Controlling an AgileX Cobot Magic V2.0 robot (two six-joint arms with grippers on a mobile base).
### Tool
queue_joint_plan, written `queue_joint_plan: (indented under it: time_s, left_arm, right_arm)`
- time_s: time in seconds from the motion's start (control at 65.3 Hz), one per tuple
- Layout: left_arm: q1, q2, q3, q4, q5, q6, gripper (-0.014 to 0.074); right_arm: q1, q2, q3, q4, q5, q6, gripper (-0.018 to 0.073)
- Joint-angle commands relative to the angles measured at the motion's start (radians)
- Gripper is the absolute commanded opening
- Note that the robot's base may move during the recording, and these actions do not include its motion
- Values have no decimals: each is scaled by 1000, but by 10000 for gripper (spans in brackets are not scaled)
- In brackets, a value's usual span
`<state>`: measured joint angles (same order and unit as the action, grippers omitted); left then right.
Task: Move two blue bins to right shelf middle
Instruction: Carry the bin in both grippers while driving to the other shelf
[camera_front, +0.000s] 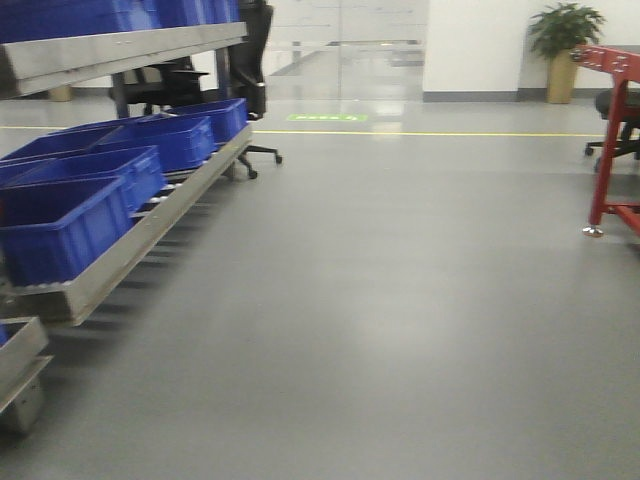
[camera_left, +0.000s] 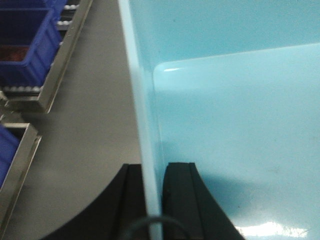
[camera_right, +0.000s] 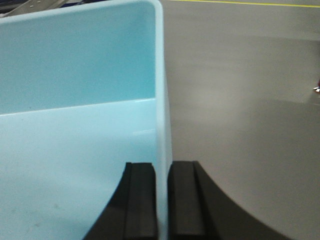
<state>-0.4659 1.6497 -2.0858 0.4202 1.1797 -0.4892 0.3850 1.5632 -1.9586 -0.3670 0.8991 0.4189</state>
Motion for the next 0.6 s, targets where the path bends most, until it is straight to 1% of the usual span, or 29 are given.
queue_joint_plan:
  time_s: [0.0, 0.582]
  left_arm:
    - [-8, -11, -10, -27, -54, 17, -111]
    - [-8, -11, -10, -27, -54, 17, -111]
  right_arm:
    - [6, -10, -8, 26, -77, 2, -151]
    - [6, -10, -8, 26, -77, 2, -151]
